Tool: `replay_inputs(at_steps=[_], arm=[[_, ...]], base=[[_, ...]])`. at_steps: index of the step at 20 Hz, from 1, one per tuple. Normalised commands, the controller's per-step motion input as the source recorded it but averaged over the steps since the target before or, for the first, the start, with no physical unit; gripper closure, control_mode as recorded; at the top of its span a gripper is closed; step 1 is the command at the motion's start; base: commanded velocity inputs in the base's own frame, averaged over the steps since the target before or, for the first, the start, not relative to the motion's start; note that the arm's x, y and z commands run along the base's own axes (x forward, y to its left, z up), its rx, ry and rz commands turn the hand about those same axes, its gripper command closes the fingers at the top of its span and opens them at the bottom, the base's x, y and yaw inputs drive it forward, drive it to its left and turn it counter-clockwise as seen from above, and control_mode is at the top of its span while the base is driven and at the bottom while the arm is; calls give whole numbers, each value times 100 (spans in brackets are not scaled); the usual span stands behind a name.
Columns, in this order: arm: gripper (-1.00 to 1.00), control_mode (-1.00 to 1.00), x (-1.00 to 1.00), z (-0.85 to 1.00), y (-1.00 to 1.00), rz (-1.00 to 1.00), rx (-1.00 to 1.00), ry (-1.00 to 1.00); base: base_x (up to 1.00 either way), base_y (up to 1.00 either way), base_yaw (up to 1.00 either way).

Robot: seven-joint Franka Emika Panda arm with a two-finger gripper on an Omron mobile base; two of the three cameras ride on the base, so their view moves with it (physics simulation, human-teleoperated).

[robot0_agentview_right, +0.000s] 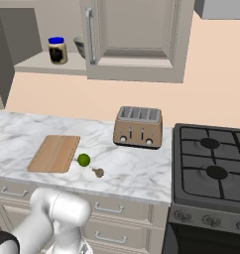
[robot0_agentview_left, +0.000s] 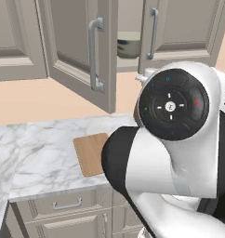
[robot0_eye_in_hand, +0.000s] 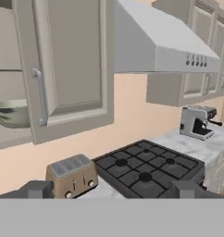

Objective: Open the cabinet. Place the bowl and condiment on the counter. Then place the lime and garlic on the cutting board.

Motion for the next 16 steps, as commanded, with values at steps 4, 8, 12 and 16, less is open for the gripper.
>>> replay_inputs(at_steps=[4,8,12,16], arm=[[-100,-100,-26,10,-90,9,31,-2],[-100,-100,-1,0,-80,16,40,0],[-100,-100,18,-1,-45,24,40,-2],[-100,-100,69,-15,-24,32,39,0]], base=[[0,0,0],[0,0,0],[0,0,0],[0,0,0]])
